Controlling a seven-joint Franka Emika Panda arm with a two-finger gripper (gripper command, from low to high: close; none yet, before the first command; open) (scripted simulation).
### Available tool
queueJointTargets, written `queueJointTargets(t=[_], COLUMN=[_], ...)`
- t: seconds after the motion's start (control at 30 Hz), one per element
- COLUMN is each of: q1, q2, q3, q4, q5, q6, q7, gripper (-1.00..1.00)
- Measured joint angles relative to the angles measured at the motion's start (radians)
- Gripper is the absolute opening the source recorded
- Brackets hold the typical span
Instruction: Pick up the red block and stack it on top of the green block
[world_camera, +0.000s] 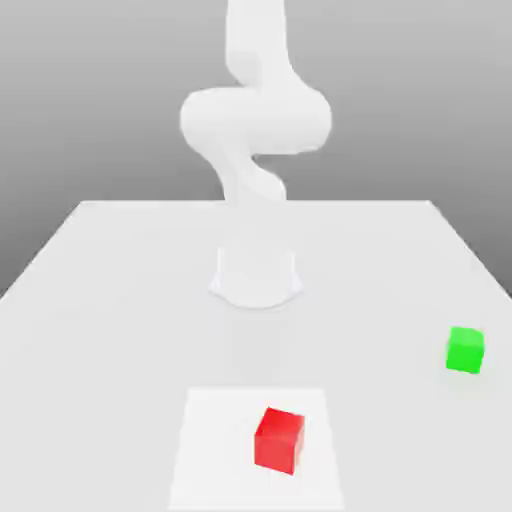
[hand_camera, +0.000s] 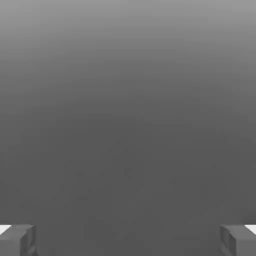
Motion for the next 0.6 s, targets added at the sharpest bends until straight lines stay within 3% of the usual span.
queueJointTargets(t=[0.37,0.6], q1=[0.021,0.022], q2=[0.409,0.66], q3=[0.023,0.05], q4=[-0.158,-0.259], q5=[0.098,0.055], q6=[0.198,0.327], q7=[0.111,0.256], gripper=[0.0,0.0])
